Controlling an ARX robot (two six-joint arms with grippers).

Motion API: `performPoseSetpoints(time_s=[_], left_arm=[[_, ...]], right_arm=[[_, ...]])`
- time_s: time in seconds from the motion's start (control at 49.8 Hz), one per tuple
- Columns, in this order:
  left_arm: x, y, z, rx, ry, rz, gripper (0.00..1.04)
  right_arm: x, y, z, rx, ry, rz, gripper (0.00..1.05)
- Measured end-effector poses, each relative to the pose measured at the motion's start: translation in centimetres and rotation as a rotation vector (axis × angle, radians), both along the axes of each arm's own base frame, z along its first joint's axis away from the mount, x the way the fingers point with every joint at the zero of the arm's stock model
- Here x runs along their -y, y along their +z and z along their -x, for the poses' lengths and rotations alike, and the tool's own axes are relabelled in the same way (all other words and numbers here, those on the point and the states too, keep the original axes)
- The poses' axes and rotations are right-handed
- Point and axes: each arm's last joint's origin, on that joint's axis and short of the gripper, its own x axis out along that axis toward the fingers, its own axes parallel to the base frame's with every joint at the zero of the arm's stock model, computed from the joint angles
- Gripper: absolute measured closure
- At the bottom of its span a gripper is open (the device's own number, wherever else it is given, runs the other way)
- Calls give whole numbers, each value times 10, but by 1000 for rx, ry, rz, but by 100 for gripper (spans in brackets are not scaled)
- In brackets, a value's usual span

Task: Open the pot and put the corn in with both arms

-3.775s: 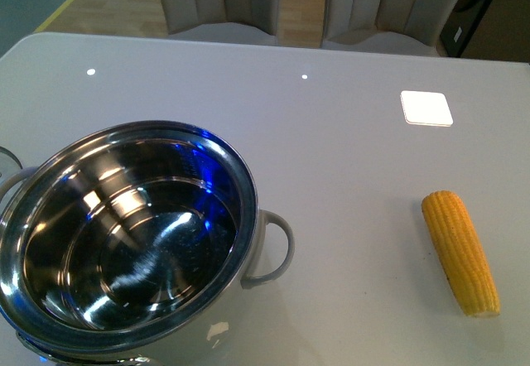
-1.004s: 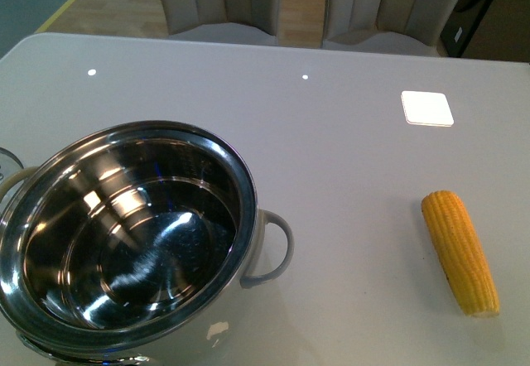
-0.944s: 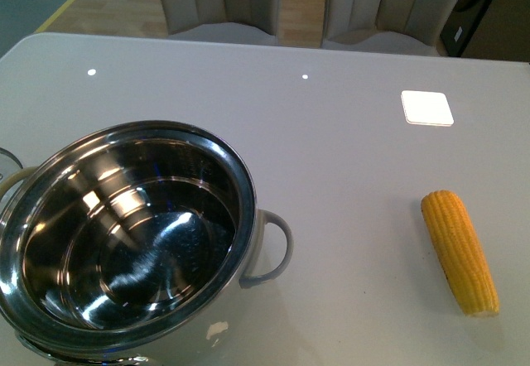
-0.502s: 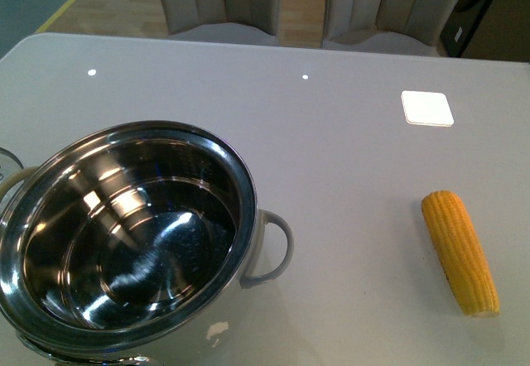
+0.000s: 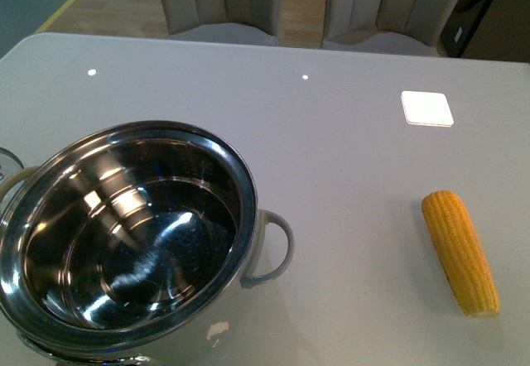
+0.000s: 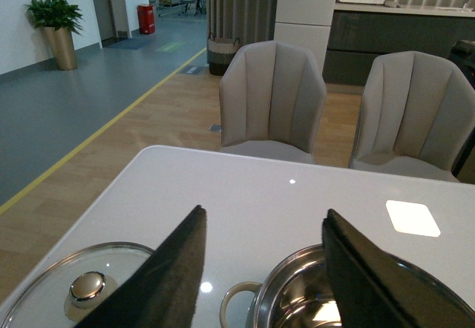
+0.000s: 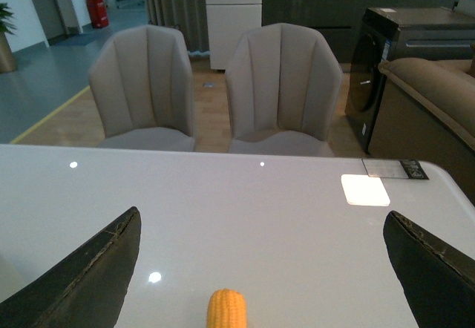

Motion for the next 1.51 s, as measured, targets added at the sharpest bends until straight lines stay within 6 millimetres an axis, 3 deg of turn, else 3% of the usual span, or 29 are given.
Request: performPoseSetpoints(time_s=[0.261,0.321,0.422,0.522,0.783,0.843,0.904,1.024,1.124,1.245,1.506], left_arm=[[0,0,0,0,0,-2,5],[0,0,0,0,0,-3,8],[0,0,0,0,-1,-3,7],[0,0,0,0,0,-3,7],[0,0,0,0,0,-3,7],[0,0,0,0,0,-3,7],[0,0,0,0,0,-3,7],[0,0,0,0,0,-3,7],[0,0,0,0,0,-3,7],[0,0,0,0,0,-3,7],[0,0,0,0,0,-3,7]], right_arm=[[0,0,0,0,0,0,9],[0,-1,0,-19,-6,-14,9],[0,-7,-7,-422,-68,-207,9],[-1,-11,-20,-498,-62,-281,9],[-9,-9,-106,-573,-47,-211,9],[-9,-21,-137,-638,-32,-187,9],[-9,-31,-151,-678,-28,-164,9],[-11,-76,-185,-836,12,-93,9],[-10,-98,-200,-908,26,-57,9],[-9,-111,-215,-941,44,15,9],[-8,-141,-223,-1046,89,105,9]])
